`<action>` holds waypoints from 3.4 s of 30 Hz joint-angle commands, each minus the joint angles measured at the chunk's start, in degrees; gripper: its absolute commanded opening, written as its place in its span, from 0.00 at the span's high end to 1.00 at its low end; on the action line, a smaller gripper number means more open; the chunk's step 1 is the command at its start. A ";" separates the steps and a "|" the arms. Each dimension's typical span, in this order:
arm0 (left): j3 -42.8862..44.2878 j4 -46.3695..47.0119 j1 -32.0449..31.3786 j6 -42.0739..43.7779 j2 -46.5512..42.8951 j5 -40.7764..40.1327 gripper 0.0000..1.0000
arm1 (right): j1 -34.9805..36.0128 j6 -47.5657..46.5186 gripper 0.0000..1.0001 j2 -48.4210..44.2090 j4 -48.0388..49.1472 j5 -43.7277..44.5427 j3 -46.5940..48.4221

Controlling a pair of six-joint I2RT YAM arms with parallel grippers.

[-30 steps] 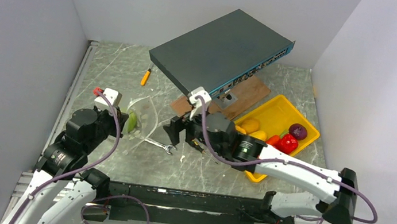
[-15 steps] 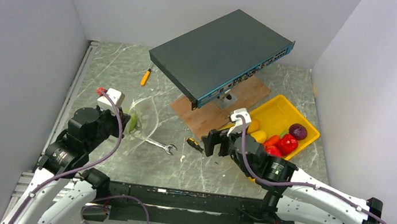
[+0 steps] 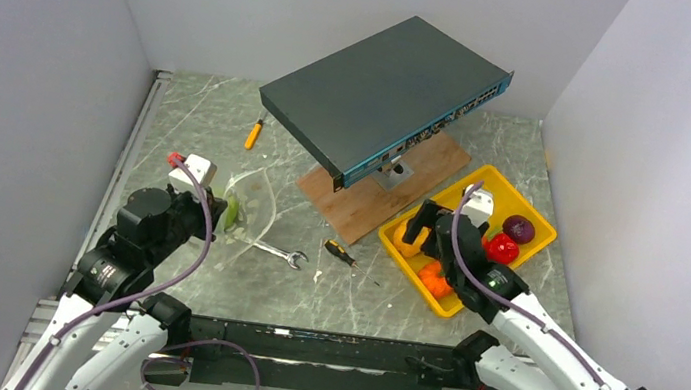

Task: Place the food in the zip-top bag and seal the zipper
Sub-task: Pick up the fake vegetable from the bin, then place the fake vegetable in the zipper food storage bag.

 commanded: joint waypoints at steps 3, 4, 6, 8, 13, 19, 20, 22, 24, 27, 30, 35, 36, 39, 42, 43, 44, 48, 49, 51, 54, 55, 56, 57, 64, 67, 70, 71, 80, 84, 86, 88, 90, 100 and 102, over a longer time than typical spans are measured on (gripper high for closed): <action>1.34 0.38 -0.05 -0.08 -0.11 -0.97 1.00 | -7.17 0.52 0.02 5.07 1.94 -14.22 -1.15; 1.35 0.32 -0.05 -0.05 0.03 -1.08 1.00 | -7.31 0.18 0.01 6.32 2.34 -14.84 -0.90; 1.32 0.30 -0.05 -0.04 0.23 -1.13 1.00 | -7.52 -0.25 0.01 9.24 2.64 -14.84 -0.03; 1.38 0.24 -0.05 -0.10 0.24 -0.99 1.00 | -7.86 -0.50 0.01 12.31 3.24 -14.81 0.69; 1.29 0.33 -0.05 -0.04 0.16 -1.23 1.00 | -8.60 -0.41 0.06 18.46 5.92 -14.93 1.10; 1.25 0.26 -0.05 0.06 0.54 -1.76 1.00 | -8.86 -1.07 0.13 21.94 9.61 -15.43 1.02; 1.29 0.30 -0.04 0.07 0.67 -1.79 1.00 | -8.82 -1.25 0.14 22.05 10.00 -15.27 1.01; 1.29 0.25 -0.02 0.15 0.96 -1.79 1.00 | -8.86 -1.62 0.14 22.10 10.62 -14.72 0.97; 1.38 0.24 -0.03 0.16 1.15 -1.68 1.00 | -8.82 -2.10 0.13 22.34 11.13 -14.35 0.97; 1.38 0.26 -0.05 0.21 1.31 -1.72 1.00 | -8.82 -2.37 0.11 23.32 11.43 -13.84 1.06; 1.14 0.57 -0.04 0.18 1.27 -1.80 1.00 | -8.79 -2.48 0.08 24.26 12.49 -13.13 0.89; 1.35 0.33 -0.05 0.25 2.49 -1.60 1.00 | -8.89 -2.26 0.15 25.00 13.66 -13.46 0.47; 1.46 0.23 -0.05 0.28 2.64 -1.64 1.00 | -8.81 -2.30 0.18 24.78 13.78 -13.81 0.32; 1.39 0.19 -0.05 0.15 2.47 -1.97 1.00 | -8.81 -2.67 0.30 23.18 14.10 -14.36 -0.39; 1.21 0.46 -0.05 0.08 2.21 -2.15 1.00 | -8.85 -3.23 0.50 20.97 13.79 -14.01 -1.15; 1.21 0.47 -0.05 0.01 2.21 -2.15 1.00 | -8.84 -3.33 0.58 20.02 13.49 -13.82 -1.28; 1.23 0.41 0.00 0.00 2.28 -2.20 1.00 | -8.83 -3.42 0.66 19.06 13.12 -13.45 -1.37; 1.38 0.24 -0.05 -0.01 2.69 -2.01 1.00 | -8.80 -3.82 0.84 15.25 11.58 -12.41 -1.90; 1.37 0.15 -0.05 0.04 2.68 -2.03 1.00 | -8.84 -3.98 0.86 14.14 11.45 -12.40 -2.13; 1.38 0.19 -0.05 0.02 2.67 -1.95 1.00 | -8.80 -4.27 0.94 12.31 11.27 -12.70 -2.49; 1.36 0.25 -0.05 -0.08 2.35 -2.00 1.00 | -8.84 -4.85 1.00 9.70 11.41 -14.52 -2.76; 1.37 0.27 -0.02 -0.04 2.17 -1.99 1.00 | -8.81 -5.33 1.00 9.08 11.61 -15.36 -2.84; 1.35 0.28 -0.04 -0.09 2.07 -2.07 1.00 | -8.85 -6.12 1.00 8.25 12.21 -17.39 -2.92; 1.32 0.27 -0.05 -0.12 1.99 -2.13 1.00 | -8.70 -7.15 1.00 7.27 13.14 -19.84 -3.19; 1.29 0.22 -0.05 -0.26 1.69 -2.38 1.00 | -0.04 -11.88 1.00 0.50 19.66 -22.95 -5.29; 1.32 0.21 -0.05 -0.25 1.61 -2.33 1.00 | 7.86 -12.68 1.00 1.02 20.15 -18.90 -4.84; 1.29 0.19 -0.05 -0.37 1.45 -2.42 1.00 | 16.81 -13.36 1.00 2.84 21.17 -15.34 -4.55; 1.29 0.22 -0.05 -0.41 1.42 -2.49 1.00 | 19.34 -13.80 1.00 3.78 21.64 -13.42 -4.53; 1.29 0.14 -0.05 -0.38 1.24 -2.97 1.00 | 41.93 -20.32 1.00 20.49 25.86 -0.74 4.29; 1.16 0.45 -0.05 -0.34 1.05 -2.46 1.00 | 47.27 -25.01 1.00 28.65 30.17 0.67 10.69; 1.13 0.61 -0.06 -0.21 1.08 -1.96 1.00 | 47.65 -26.33 1.00 31.33 33.04 -0.05 13.23; 1.20 0.59 -0.11 -0.18 1.00 -1.74 1.00 | 47.66 -28.92 1.00 33.37 36.76 -0.38 15.52; 1.29 0.58 -0.11 -0.10 0.67 -1.89 1.00 | 47.60 -31.92 1.00 35.55 40.16 -0.59 17.98; 0.25 1.81 -0.37 -1.05 -4.53 -4.81 1.00 | 43.28 -31.54 0.97 47.66 47.06 4.13 32.86; 0.28 1.55 -0.55 -1.54 -4.81 -6.61 1.00 | 41.71 -29.75 0.93 48.95 47.08 3.65 33.99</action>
